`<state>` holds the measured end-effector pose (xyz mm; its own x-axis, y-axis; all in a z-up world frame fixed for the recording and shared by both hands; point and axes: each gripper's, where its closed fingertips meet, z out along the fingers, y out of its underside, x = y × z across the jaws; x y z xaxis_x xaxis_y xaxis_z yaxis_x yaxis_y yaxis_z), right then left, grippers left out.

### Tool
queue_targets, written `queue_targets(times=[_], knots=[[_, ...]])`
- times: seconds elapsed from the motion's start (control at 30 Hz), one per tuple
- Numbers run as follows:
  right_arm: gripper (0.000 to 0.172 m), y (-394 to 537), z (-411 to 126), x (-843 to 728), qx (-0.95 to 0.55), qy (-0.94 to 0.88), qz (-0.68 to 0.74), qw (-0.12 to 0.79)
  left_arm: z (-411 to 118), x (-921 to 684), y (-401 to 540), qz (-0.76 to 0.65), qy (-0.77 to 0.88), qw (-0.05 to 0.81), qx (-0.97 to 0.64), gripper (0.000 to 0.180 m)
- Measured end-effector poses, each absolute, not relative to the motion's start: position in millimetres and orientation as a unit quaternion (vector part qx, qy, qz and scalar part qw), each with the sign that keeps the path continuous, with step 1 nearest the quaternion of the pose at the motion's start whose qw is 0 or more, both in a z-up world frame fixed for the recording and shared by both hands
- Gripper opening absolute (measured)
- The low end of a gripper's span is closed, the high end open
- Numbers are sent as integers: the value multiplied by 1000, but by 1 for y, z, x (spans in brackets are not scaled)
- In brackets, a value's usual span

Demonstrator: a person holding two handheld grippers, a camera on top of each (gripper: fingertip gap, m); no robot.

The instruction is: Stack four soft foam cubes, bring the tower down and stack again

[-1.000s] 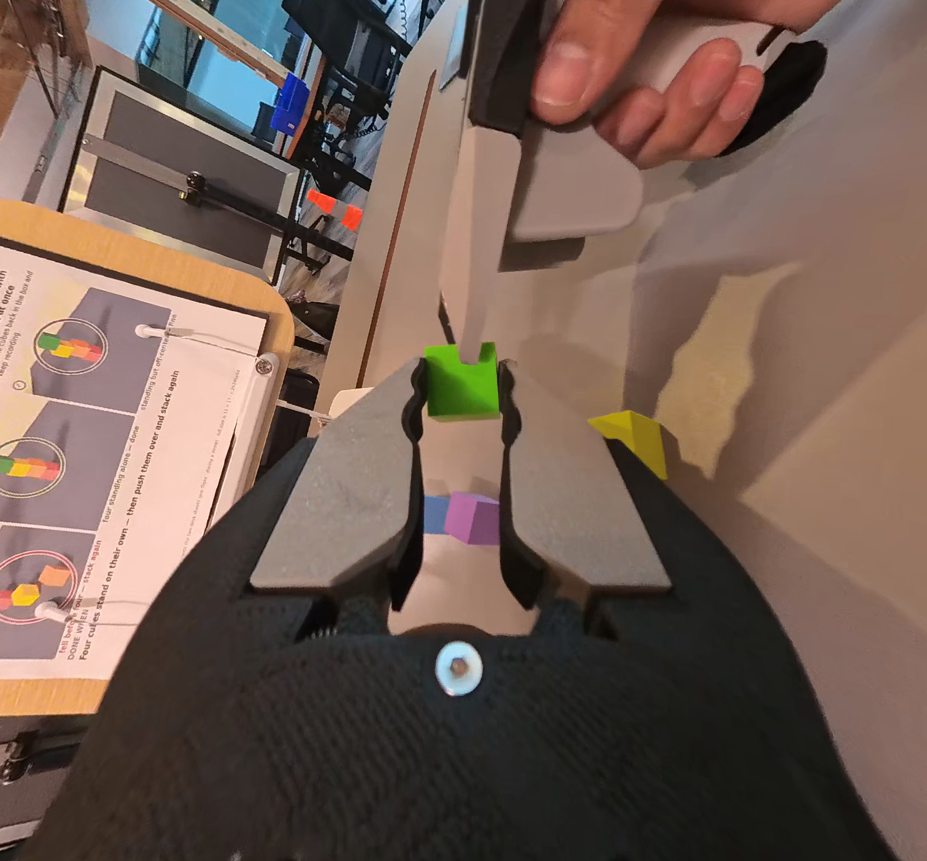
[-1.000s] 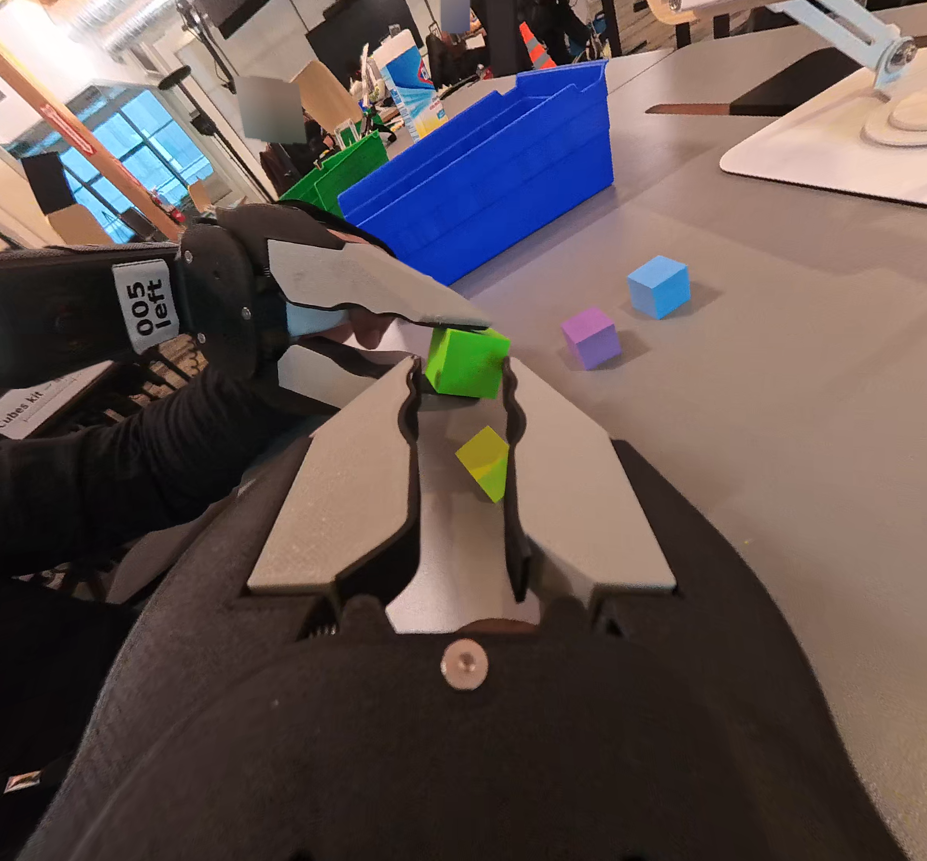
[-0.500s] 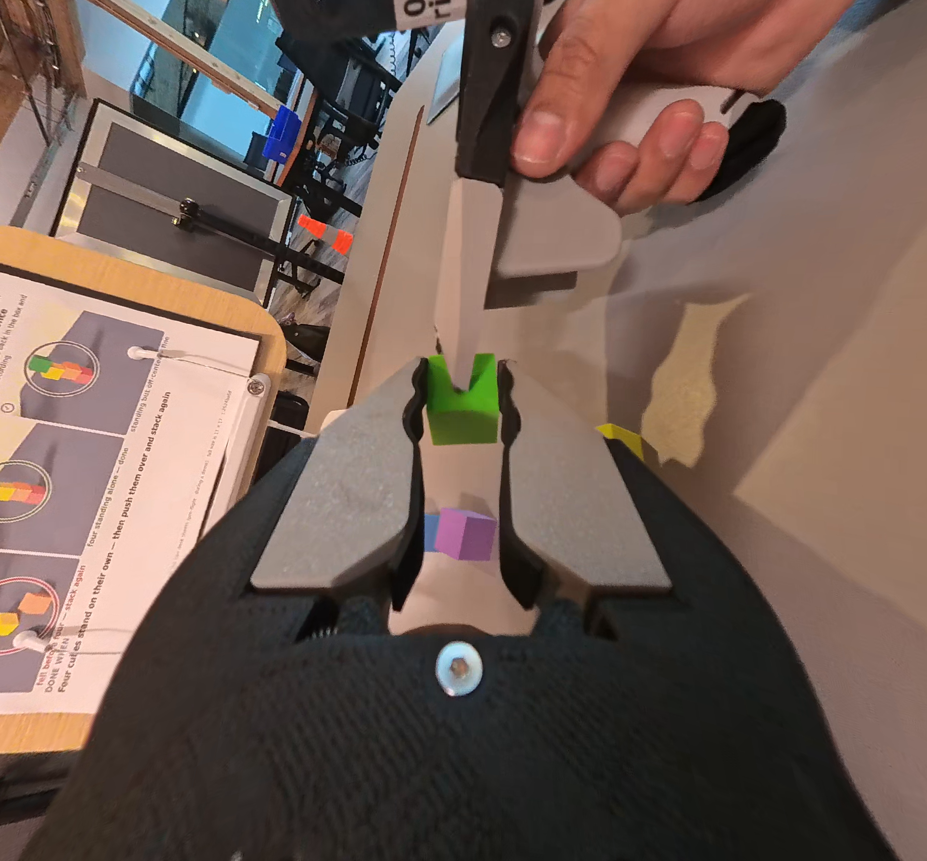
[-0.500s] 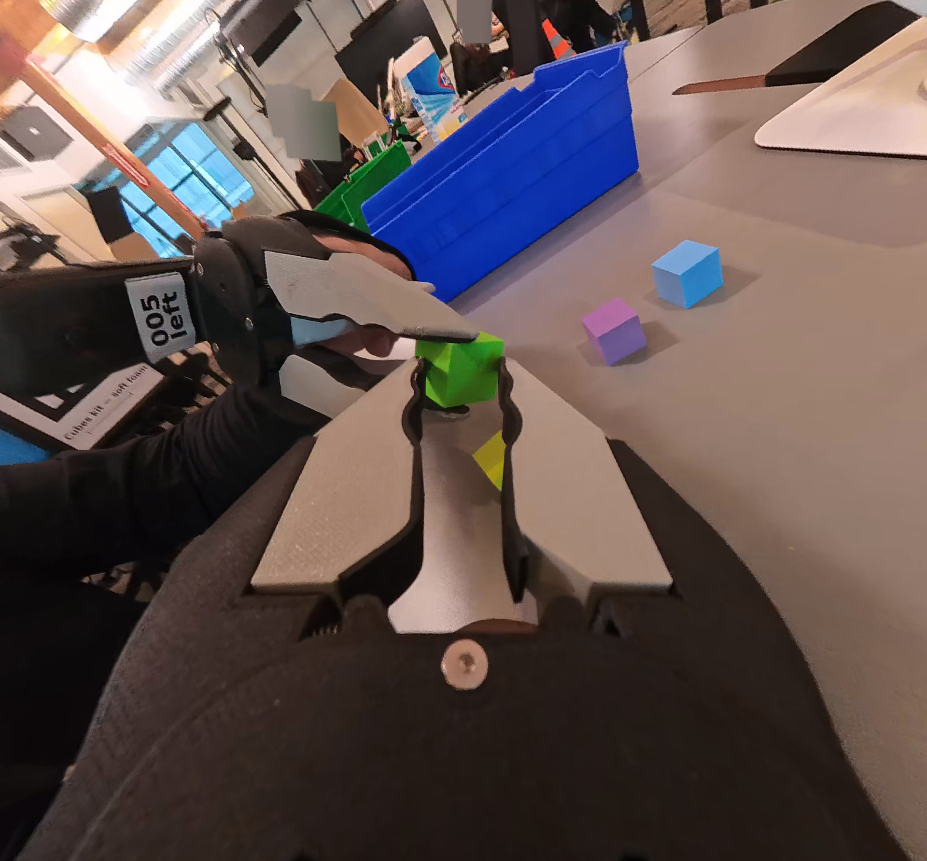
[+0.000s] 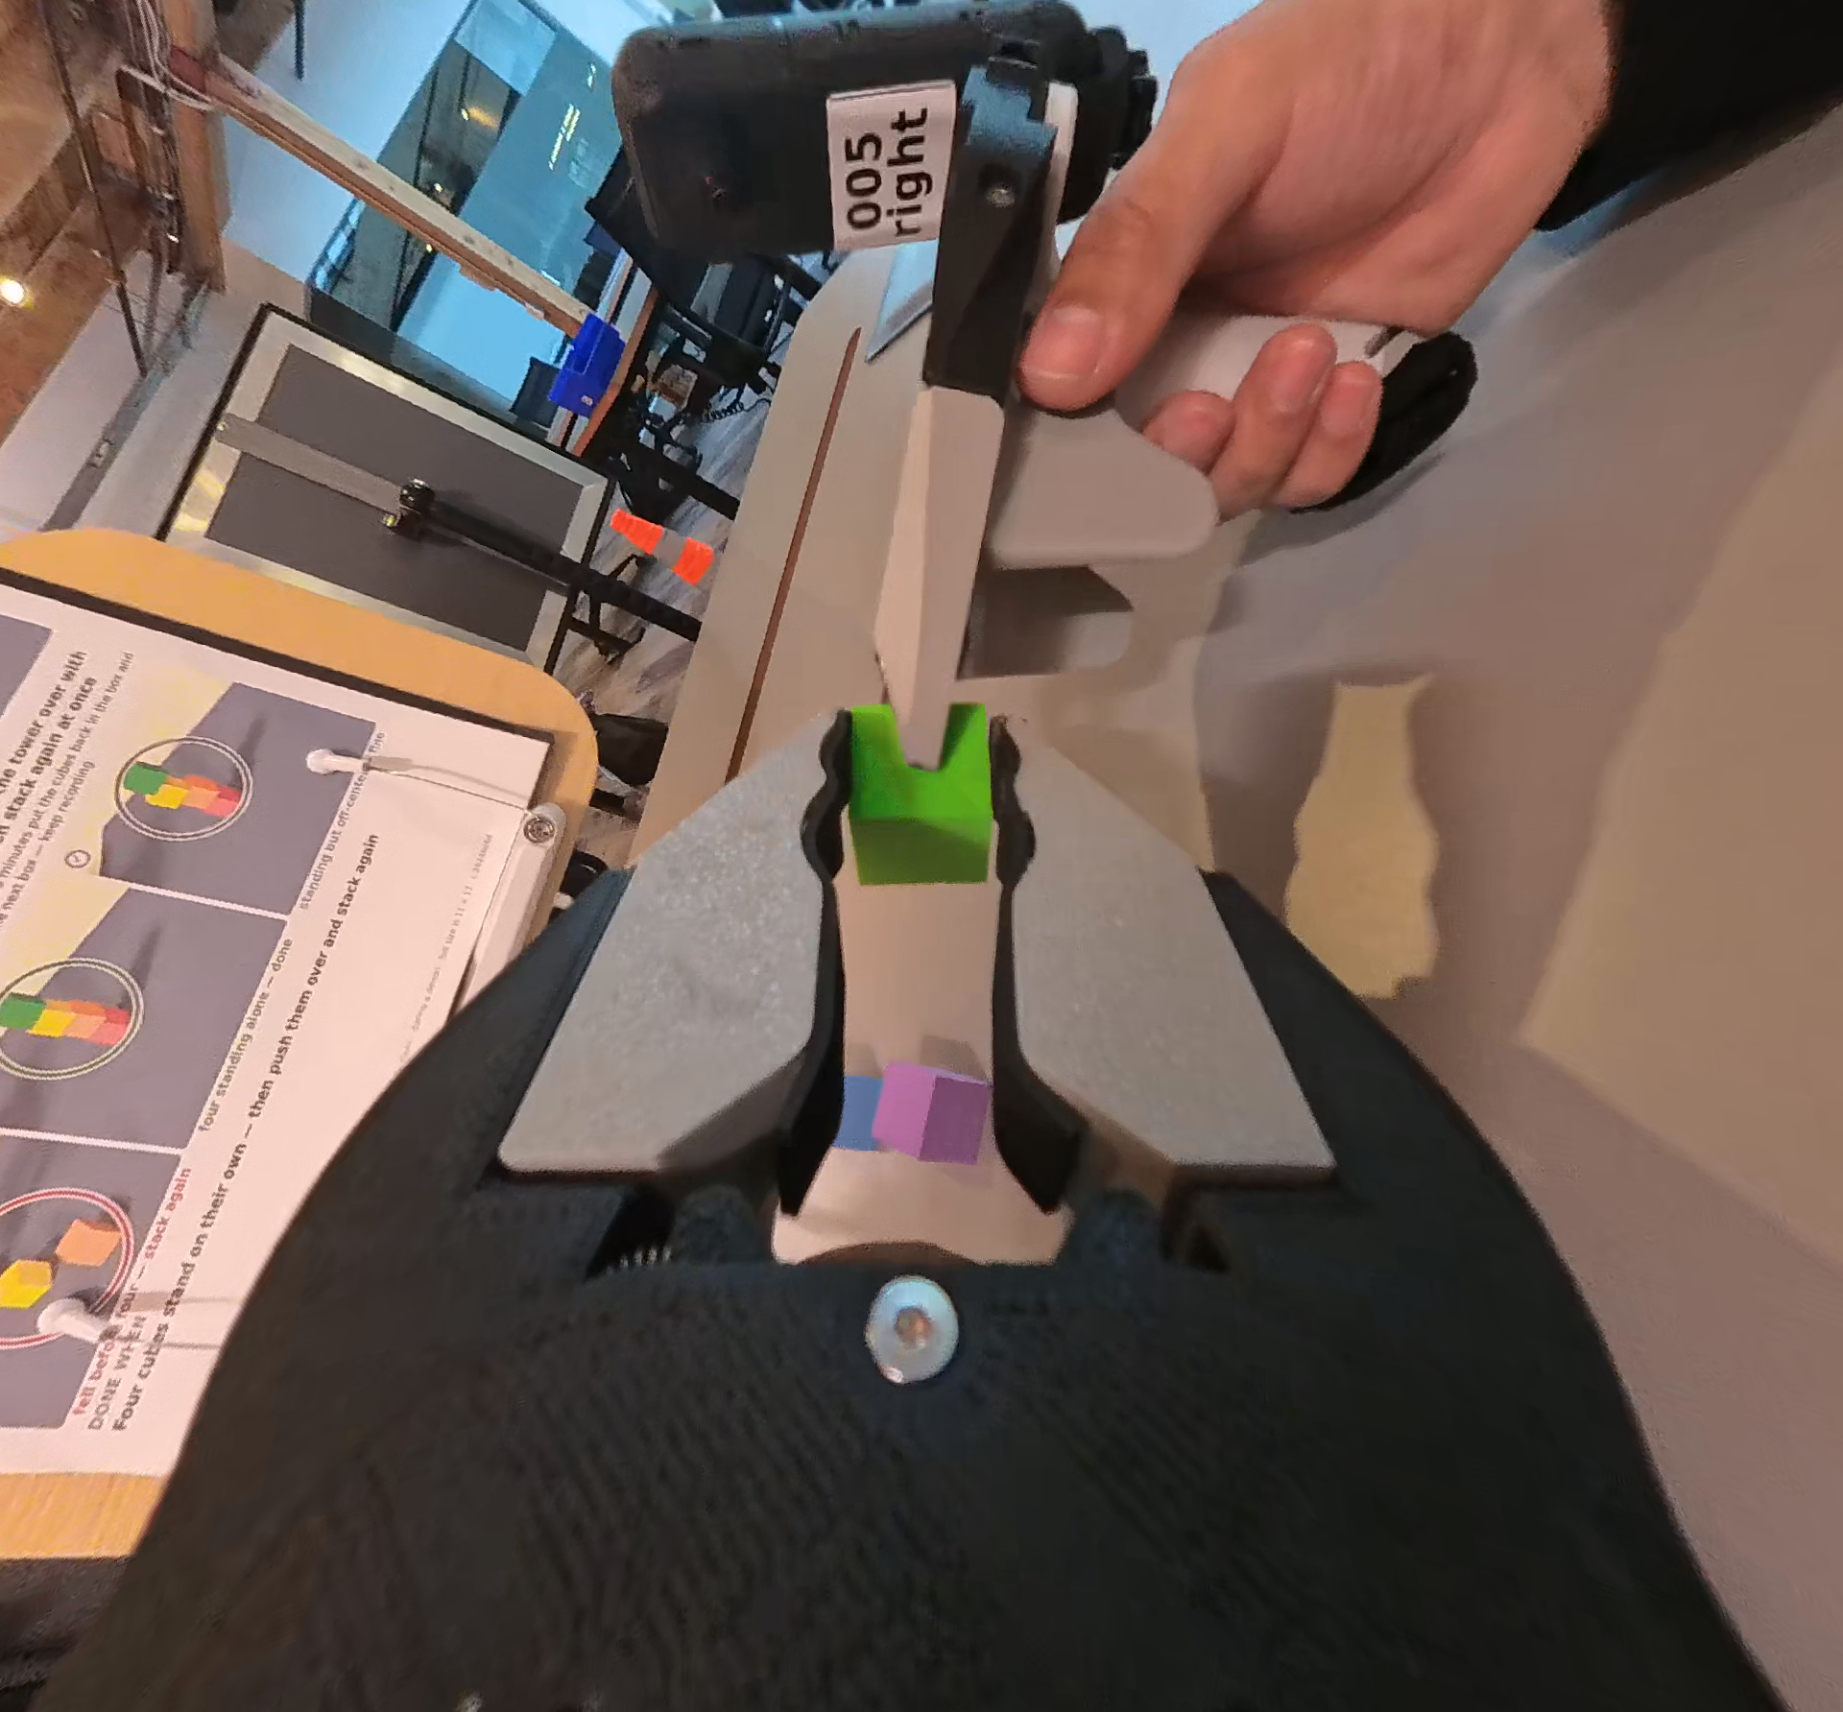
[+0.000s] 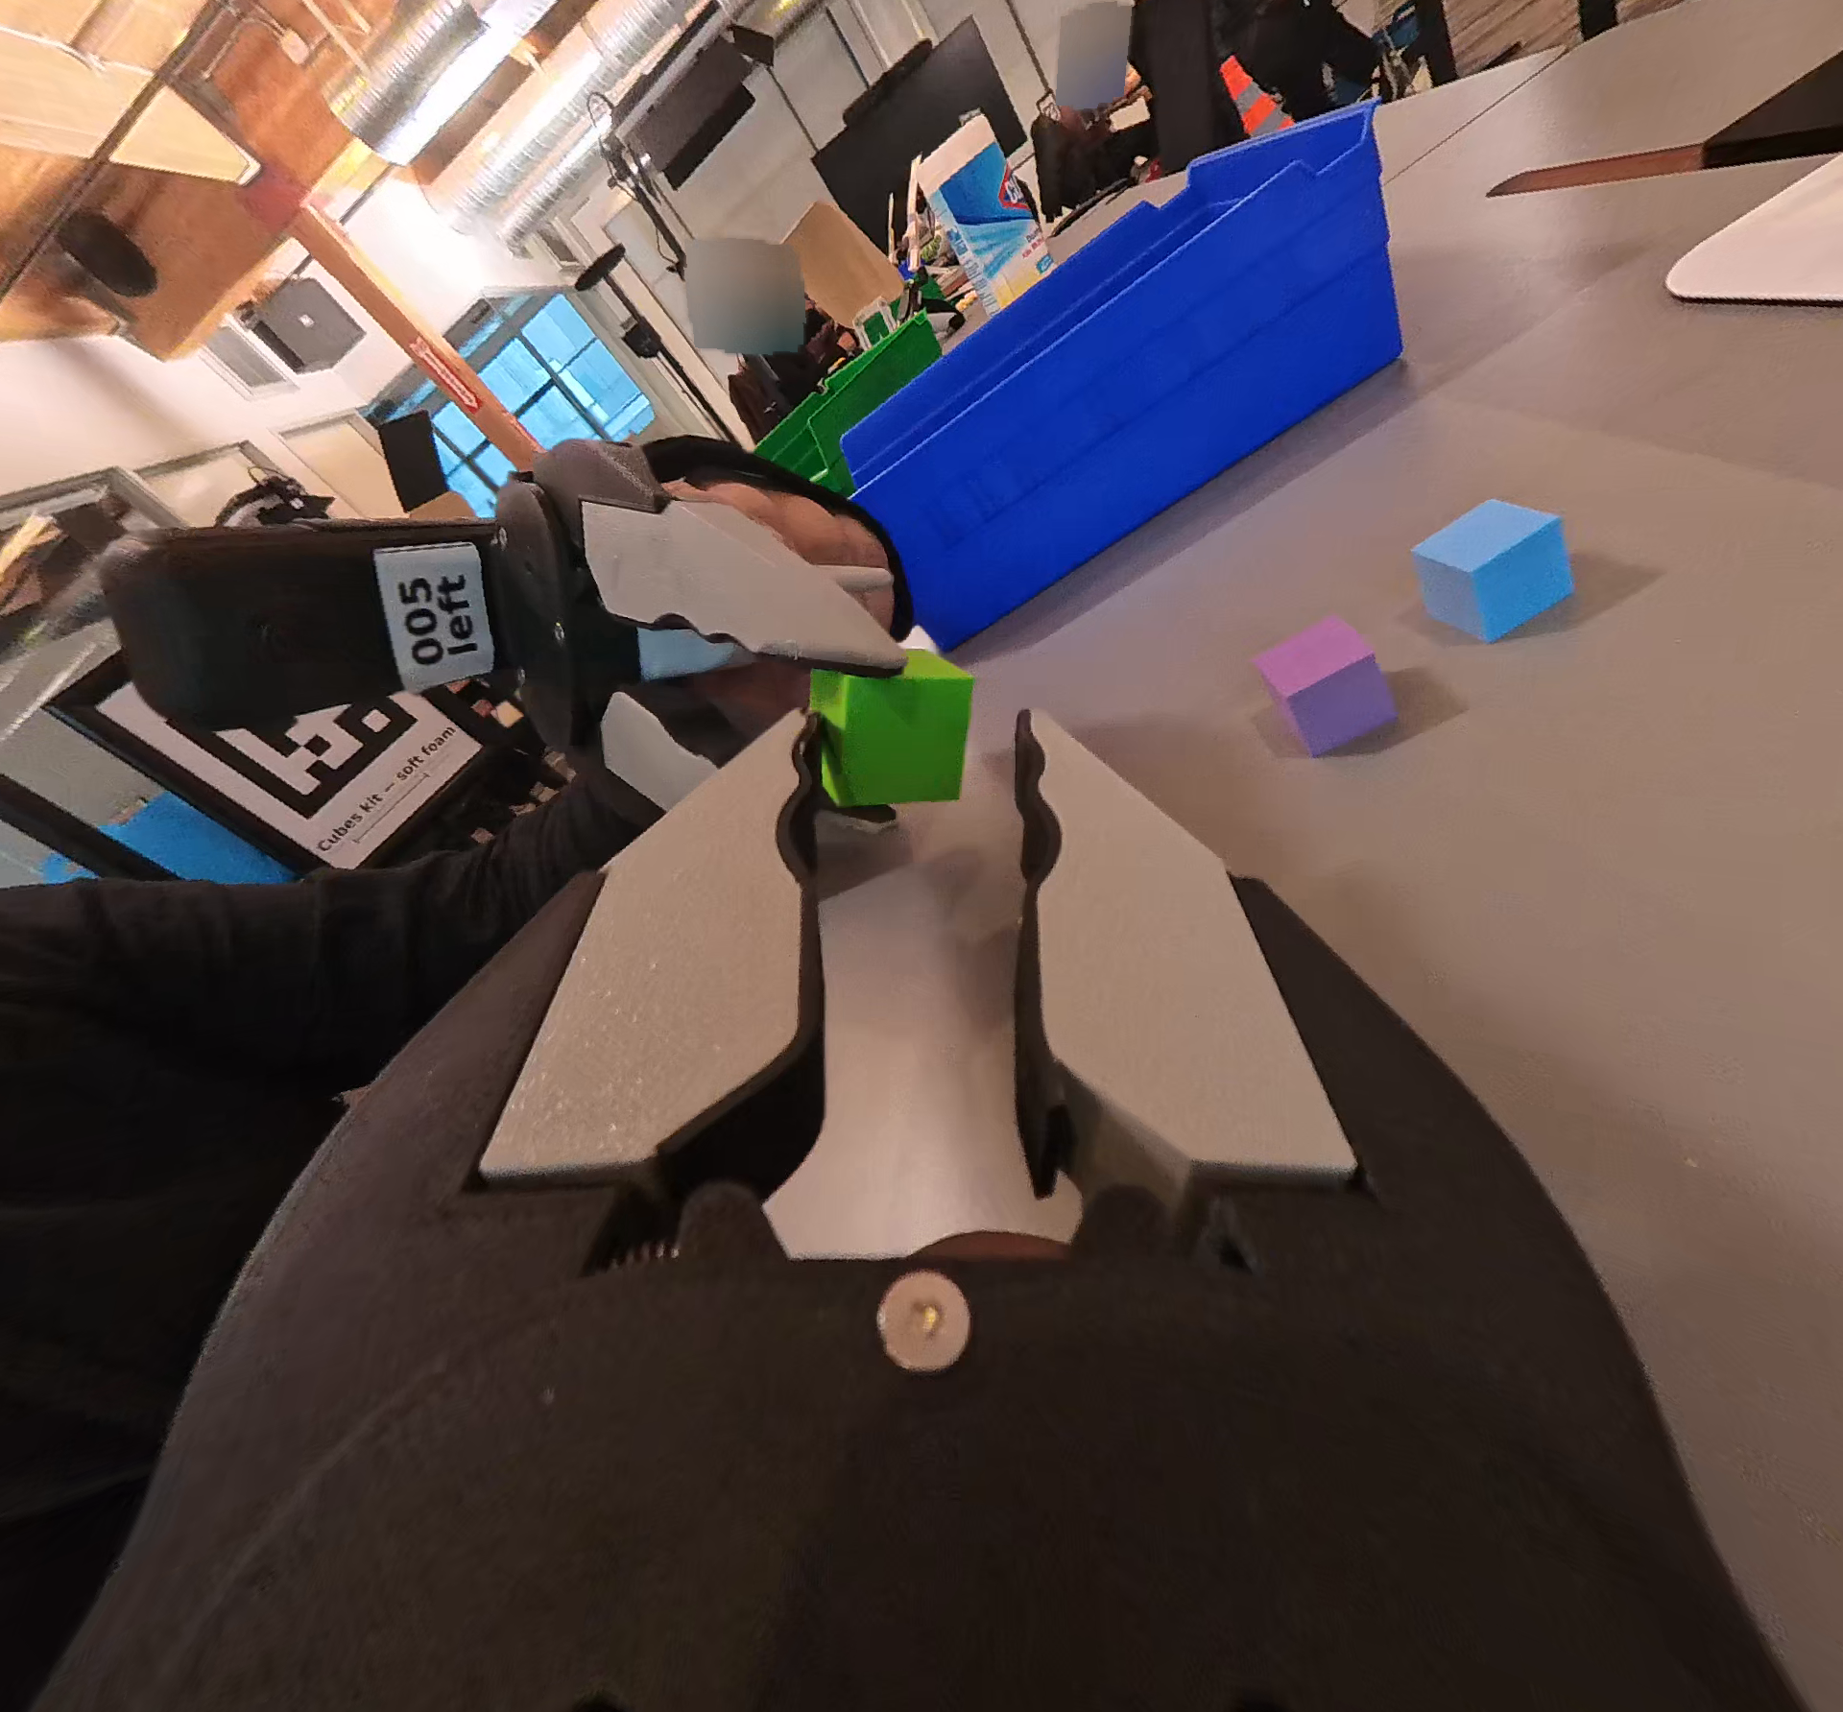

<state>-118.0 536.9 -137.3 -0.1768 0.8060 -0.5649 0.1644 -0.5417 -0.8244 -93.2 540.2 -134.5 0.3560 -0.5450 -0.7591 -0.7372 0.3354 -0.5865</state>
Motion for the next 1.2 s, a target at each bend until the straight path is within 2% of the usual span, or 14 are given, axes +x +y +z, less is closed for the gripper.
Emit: queue_targets(times=[0.17, 0.33, 0.9, 1.2], knots=[[35, 531, -137, -119, -584, -415, 658, 234, -135, -89, 538, 81, 567, 593, -566, 25], [27, 528, -132, -118, -571, -406, 680, 216, -134, -88, 536, 71, 565, 596, -566, 25], [25, 531, -138, -118, -583, -411, 664, 224, -139, -89, 539, 64, 561, 594, -573, 26], [25, 533, -130, -115, -574, -404, 673, 233, -140, -93, 538, 43, 550, 590, -590, 36]])
